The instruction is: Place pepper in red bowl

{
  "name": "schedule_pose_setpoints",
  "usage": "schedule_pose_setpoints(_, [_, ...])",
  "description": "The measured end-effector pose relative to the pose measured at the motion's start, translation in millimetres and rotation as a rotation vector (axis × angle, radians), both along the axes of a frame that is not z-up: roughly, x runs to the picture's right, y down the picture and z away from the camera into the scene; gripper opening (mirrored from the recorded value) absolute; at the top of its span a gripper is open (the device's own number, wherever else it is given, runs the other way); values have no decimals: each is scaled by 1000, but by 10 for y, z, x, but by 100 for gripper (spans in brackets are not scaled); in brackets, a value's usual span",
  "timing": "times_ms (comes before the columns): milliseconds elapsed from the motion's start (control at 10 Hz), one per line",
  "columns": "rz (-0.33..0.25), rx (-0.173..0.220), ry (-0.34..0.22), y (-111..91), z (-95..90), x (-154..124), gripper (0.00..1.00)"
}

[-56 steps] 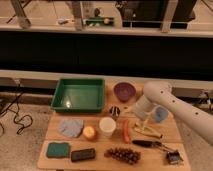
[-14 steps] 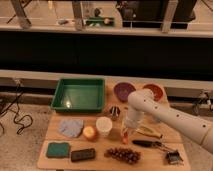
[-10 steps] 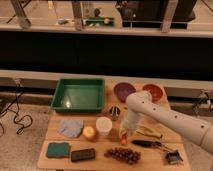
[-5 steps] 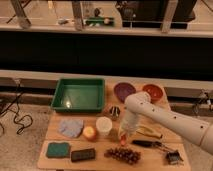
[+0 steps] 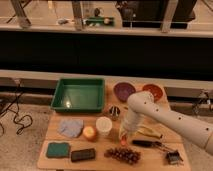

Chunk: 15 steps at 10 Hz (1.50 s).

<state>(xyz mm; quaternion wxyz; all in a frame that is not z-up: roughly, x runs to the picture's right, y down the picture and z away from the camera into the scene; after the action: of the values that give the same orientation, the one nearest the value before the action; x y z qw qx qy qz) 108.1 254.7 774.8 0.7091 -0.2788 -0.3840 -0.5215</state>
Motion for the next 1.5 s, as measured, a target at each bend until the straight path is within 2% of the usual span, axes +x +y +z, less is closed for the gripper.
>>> schedule_pose_setpoints(500, [71,24,-79,-365,-417,30,0])
schedule_pose_setpoints(900, [71,70,-143,-718,-684,-189,0])
schedule_pose_setpoints(1200, [53,98,-163,-940,-780,-438,0])
schedule_pose_setpoints(1500, [68,122,-160,-1150,-774,-508,0])
